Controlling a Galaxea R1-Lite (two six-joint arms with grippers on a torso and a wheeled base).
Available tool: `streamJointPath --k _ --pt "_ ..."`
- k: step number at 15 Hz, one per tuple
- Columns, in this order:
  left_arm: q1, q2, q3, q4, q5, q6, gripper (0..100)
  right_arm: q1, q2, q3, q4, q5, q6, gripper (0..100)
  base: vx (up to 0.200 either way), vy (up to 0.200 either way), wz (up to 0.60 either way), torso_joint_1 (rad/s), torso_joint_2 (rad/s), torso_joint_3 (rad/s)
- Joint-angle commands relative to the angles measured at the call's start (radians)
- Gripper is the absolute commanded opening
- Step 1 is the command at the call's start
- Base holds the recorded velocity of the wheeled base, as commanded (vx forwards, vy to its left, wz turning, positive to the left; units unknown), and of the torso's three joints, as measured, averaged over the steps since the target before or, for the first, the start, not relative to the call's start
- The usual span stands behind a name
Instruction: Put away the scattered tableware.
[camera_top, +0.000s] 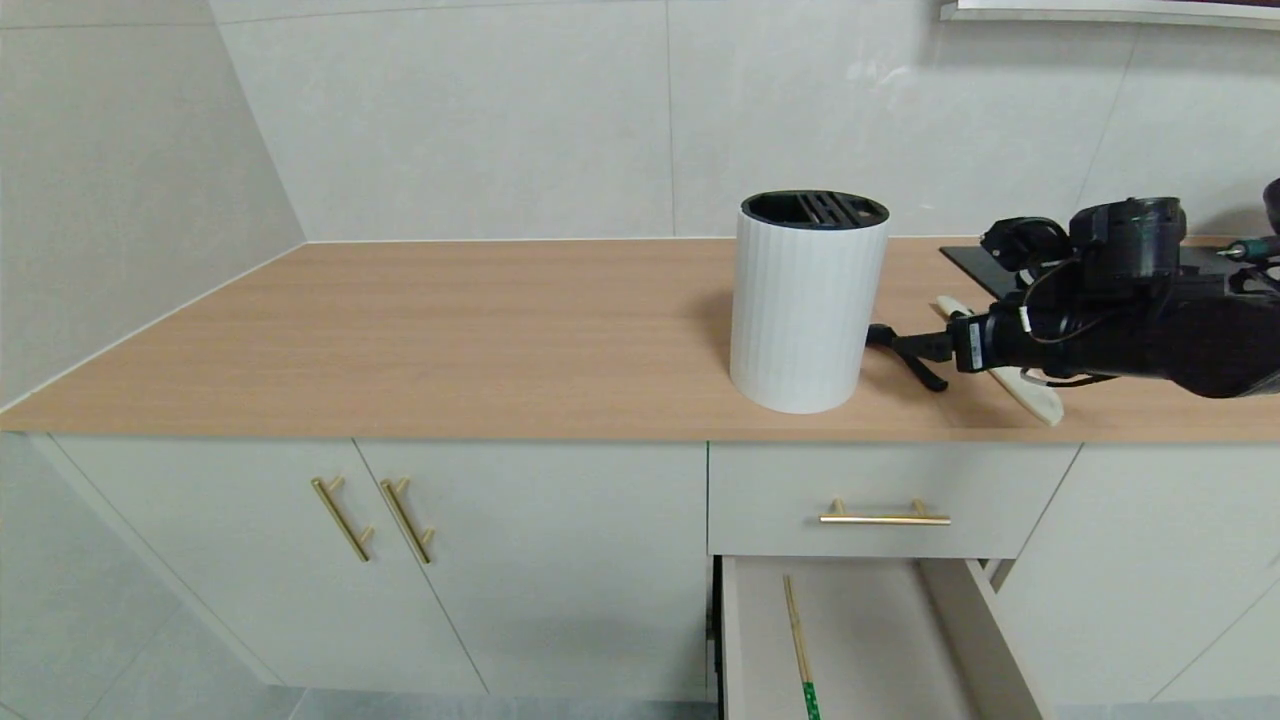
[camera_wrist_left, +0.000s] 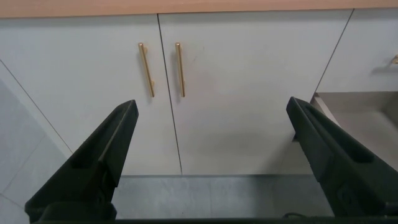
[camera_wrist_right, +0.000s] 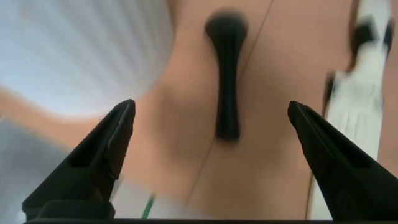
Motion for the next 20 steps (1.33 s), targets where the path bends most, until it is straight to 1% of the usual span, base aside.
streamJointPath --k 1,4,7,14,15,20 --pt "0.0 0.0 0.0 0.0 0.0 0.0 100 0.006 0.07 0.012 -0.019 0.001 0.0 100 0.0 0.0 0.0 0.0 0.0 0.0" --pt "0.0 0.0 0.0 0.0 0.0 0.0 100 0.006 0.098 0.009 -0.036 -0.003 0.0 100 0.0 0.0 0.0 0.0 0.0 0.0" --pt "0.0 0.0 0.0 0.0 0.0 0.0 100 0.006 0.139 0.006 -0.105 -0.008 0.0 100 0.0 0.0 0.0 0.0 0.0 0.0" --pt "0.0 0.0 0.0 0.0 0.0 0.0 100 0.005 0.153 -0.008 -0.107 -0.02 0.0 100 0.0 0.0 0.0 0.0 0.0 0.0" --pt "0.0 0.0 0.0 0.0 0.0 0.0 100 0.005 0.156 -0.008 -0.107 -0.02 0.0 0 0.0 0.0 0.0 0.0 0.0 0.0" --pt "0.0 0.0 0.0 0.0 0.0 0.0 100 0.011 0.153 -0.008 -0.101 -0.034 0.0 0 0.0 0.0 0.0 0.0 0.0 0.0"
